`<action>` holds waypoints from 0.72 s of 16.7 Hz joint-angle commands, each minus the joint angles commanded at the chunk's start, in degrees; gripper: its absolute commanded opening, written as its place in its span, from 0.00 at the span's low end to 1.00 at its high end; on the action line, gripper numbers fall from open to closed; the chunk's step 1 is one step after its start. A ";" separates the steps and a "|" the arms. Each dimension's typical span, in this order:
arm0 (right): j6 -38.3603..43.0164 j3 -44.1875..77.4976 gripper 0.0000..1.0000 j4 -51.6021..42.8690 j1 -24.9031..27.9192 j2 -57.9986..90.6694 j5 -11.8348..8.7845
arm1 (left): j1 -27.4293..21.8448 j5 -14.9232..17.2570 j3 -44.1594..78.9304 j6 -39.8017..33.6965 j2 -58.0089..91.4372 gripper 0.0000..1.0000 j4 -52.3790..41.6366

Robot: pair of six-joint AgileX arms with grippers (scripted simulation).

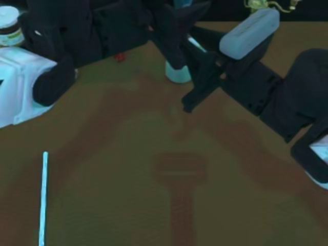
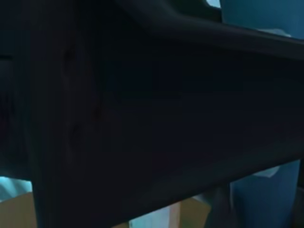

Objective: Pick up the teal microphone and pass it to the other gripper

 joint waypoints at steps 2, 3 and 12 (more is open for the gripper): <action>0.00 0.00 0.60 0.00 0.00 0.00 0.00 | 0.00 0.00 0.00 0.00 0.00 0.00 0.00; 0.00 0.00 0.68 0.00 0.00 0.00 0.00 | 0.00 0.00 0.00 0.00 0.00 0.00 0.00; 0.00 0.00 1.00 0.00 0.00 0.00 0.00 | 0.00 0.00 0.00 0.00 0.00 0.00 0.00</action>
